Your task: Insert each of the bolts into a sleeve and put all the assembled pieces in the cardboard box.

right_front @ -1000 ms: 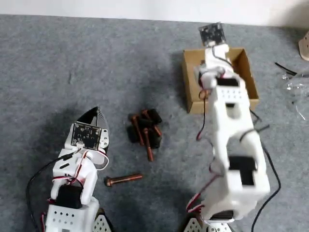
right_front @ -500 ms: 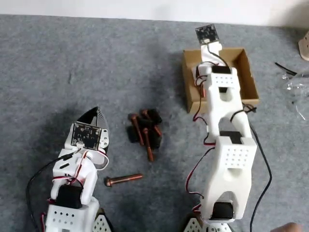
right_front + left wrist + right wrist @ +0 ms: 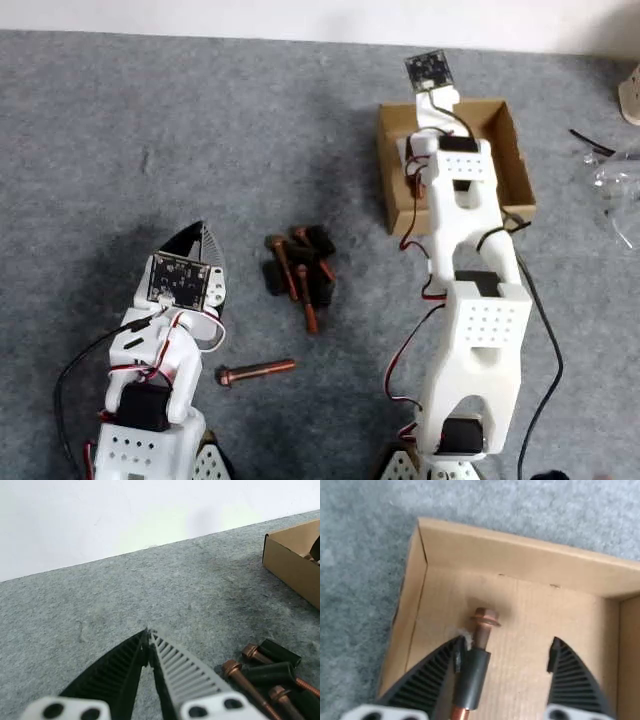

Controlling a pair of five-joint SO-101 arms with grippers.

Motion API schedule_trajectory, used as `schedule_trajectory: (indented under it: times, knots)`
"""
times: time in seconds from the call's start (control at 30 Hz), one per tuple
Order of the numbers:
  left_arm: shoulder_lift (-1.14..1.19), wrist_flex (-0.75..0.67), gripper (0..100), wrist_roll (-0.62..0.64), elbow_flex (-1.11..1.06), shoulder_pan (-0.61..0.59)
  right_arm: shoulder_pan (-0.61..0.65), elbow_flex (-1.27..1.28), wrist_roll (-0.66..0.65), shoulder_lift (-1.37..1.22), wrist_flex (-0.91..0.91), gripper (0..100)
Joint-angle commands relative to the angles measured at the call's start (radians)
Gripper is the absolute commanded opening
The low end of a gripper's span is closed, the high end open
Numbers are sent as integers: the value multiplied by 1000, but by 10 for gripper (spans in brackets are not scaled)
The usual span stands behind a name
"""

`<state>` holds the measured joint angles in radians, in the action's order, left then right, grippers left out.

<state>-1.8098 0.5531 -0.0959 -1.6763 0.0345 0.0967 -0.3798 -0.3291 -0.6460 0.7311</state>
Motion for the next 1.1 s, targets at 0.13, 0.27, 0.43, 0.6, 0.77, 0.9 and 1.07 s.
schedule_trajectory:
  times: [0.13,0.27,0.43,0.6,0.77,0.9,1.07]
  knots:
    - [-16,-23,24,-9,-19,-7,1,-153,-2,67,314,242]
    - [-15,-23,24,-9,-19,-7,36,-220,-2,136,490,242]
    - [-15,-23,24,-9,-19,-7,97,-240,-2,260,661,242]
    - [-15,-23,24,-8,-19,-8,186,-236,-6,387,794,242]
    - [-15,-23,24,-8,-19,-10,305,-232,-2,464,891,242]
    - [-15,-25,24,-8,-19,-13,374,-156,8,472,929,242]
    - [-15,-25,24,-5,-19,-41,433,-19,87,472,875,242]
